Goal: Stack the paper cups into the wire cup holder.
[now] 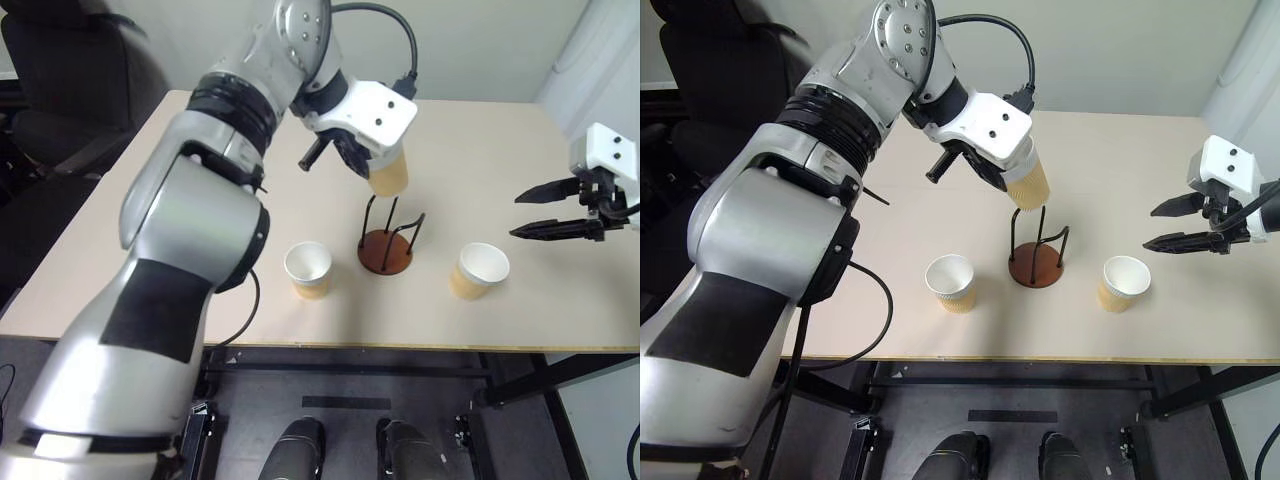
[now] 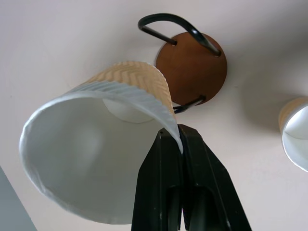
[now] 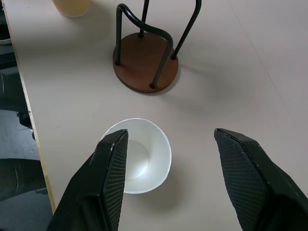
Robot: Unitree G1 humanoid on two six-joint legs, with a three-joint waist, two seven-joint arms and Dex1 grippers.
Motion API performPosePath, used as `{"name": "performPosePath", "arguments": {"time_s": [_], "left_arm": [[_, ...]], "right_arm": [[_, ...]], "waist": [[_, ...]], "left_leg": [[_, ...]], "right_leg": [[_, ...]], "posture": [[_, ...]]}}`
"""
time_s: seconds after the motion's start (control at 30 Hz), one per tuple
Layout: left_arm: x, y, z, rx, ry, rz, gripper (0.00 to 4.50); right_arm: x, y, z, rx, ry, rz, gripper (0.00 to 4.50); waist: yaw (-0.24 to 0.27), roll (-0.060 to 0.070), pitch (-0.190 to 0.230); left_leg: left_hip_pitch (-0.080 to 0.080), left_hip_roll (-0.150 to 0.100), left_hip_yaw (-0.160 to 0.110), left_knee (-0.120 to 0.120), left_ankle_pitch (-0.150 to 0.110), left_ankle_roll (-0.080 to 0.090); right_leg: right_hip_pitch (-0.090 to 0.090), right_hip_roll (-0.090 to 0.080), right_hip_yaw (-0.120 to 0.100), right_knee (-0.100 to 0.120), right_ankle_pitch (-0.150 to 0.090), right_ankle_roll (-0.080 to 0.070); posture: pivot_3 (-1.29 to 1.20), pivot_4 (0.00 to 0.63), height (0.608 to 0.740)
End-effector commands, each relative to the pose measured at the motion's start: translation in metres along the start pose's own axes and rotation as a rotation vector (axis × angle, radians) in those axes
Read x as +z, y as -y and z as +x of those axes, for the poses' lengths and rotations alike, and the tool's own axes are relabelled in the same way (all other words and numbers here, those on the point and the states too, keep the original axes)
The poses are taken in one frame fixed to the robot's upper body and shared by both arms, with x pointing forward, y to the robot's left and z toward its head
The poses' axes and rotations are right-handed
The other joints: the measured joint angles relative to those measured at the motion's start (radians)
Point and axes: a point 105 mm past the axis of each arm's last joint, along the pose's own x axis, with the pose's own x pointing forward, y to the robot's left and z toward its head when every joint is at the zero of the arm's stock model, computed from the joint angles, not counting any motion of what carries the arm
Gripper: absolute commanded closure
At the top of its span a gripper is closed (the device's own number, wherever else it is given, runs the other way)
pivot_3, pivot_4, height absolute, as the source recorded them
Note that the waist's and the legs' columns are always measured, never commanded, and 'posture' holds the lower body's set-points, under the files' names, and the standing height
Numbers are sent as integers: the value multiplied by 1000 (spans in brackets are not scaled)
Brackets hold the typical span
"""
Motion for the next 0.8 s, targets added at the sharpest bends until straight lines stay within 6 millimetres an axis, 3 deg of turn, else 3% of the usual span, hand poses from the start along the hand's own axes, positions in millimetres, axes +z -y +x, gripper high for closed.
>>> {"name": "performPosePath", "arguments": {"time_s": [0.03, 0.53, 0.8], "left_arm": [[4, 3, 2, -35, 10, 31, 4476], [7, 10, 24, -94, 26, 59, 4476], [13, 2, 13, -64, 2, 91, 4476]], "right_arm": [[12, 1, -14, -48, 22, -41, 1638], [13, -6, -10, -43, 33, -35, 1638], [12, -7, -14, -55, 31, -29, 1638]], "waist": [[0, 0, 0], [5, 0, 0], [7, 0, 0]], "left_leg": [[0, 0, 0, 1, 0, 0], [1, -2, 0, 11, -3, 4], [1, -3, 1, 10, -3, 5]], "right_leg": [[0, 1, -1, 0, 0, 0], [6, -2, 0, 0, -2, 0], [7, -2, 0, 0, -1, 5]], "posture": [[0, 150, 740], [0, 150, 740], [0, 150, 740]]}}
